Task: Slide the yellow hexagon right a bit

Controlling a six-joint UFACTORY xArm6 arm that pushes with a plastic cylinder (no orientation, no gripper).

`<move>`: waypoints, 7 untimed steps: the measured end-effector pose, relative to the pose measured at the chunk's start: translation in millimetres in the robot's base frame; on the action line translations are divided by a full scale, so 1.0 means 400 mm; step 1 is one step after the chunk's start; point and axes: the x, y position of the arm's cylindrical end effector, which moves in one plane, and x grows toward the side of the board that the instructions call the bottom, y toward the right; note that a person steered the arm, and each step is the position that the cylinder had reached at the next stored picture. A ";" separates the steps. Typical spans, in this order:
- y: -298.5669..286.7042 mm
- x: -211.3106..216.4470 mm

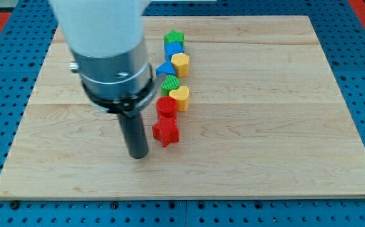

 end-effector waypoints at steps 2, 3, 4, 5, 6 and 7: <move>0.090 -0.092; 0.070 -0.044; 0.053 -0.043; -0.017 -0.050; -0.017 -0.085; -0.015 -0.096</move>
